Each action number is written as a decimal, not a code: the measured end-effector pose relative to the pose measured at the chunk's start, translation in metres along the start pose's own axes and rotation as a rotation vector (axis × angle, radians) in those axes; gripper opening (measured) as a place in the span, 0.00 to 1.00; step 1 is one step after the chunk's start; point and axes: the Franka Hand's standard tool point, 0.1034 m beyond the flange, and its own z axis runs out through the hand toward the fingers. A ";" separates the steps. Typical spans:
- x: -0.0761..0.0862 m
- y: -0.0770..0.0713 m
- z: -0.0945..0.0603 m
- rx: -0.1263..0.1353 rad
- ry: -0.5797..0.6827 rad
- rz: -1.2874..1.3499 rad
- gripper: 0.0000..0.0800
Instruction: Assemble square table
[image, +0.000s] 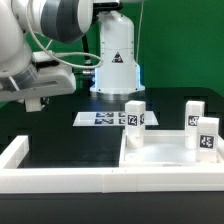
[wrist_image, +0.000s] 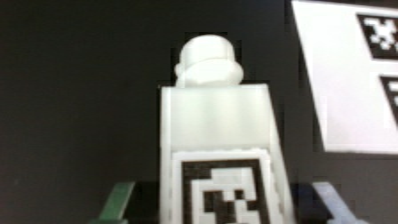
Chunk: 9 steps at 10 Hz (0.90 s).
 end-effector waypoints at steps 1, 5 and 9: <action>0.009 -0.002 0.006 0.008 0.097 0.018 0.36; 0.033 -0.035 -0.044 0.030 0.337 0.049 0.36; 0.044 -0.050 -0.085 -0.017 0.620 0.061 0.36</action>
Offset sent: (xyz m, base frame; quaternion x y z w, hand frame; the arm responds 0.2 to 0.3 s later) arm 0.0478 0.0320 0.0252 0.0242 0.1921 0.0233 0.9808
